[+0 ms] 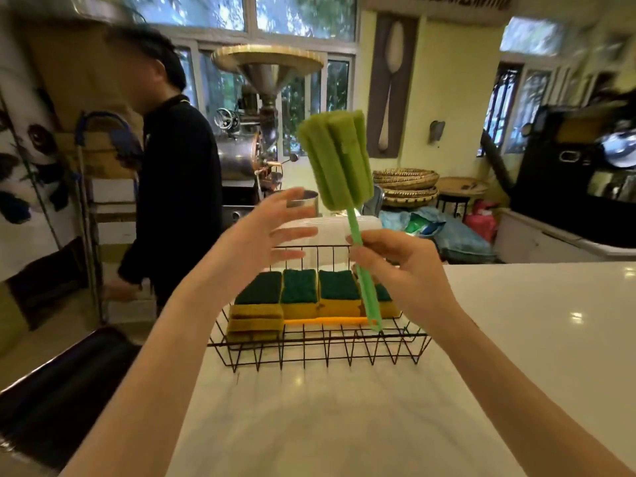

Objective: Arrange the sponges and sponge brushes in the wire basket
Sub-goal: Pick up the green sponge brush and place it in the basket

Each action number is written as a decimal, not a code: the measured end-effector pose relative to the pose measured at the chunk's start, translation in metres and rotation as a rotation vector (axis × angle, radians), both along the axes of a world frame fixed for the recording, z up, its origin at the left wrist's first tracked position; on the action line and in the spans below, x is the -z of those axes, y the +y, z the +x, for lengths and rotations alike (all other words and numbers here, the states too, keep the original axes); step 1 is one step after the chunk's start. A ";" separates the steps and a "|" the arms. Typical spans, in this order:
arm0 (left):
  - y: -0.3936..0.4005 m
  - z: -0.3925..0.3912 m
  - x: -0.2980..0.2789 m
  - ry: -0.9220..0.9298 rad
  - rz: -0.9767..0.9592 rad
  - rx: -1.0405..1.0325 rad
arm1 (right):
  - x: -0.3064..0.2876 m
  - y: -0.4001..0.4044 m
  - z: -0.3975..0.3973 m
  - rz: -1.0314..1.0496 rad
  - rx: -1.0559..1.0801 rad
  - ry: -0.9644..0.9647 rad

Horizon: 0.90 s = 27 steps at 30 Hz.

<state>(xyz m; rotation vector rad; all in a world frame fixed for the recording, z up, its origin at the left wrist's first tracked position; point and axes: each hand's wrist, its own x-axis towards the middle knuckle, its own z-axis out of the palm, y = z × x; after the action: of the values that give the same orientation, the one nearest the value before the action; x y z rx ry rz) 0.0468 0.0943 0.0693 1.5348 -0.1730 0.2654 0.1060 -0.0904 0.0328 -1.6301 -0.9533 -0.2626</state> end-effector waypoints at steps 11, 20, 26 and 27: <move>-0.001 0.008 0.040 0.230 0.384 0.313 | 0.012 0.015 -0.011 0.447 -0.277 0.574; 0.016 0.013 0.042 0.131 0.522 0.123 | 0.019 0.015 -0.005 0.220 -0.145 0.545; 0.033 0.014 0.051 0.094 0.724 -0.005 | -0.003 -0.010 0.002 -0.349 -0.221 0.489; 0.035 0.014 0.052 0.099 0.756 -0.014 | -0.007 -0.016 0.005 -0.286 -0.224 0.437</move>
<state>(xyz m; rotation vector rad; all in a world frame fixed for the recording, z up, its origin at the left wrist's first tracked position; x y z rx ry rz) 0.0605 0.1289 0.0172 2.2944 -0.1959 0.1350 0.1106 -0.1064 0.0401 -1.7222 -0.8482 0.3869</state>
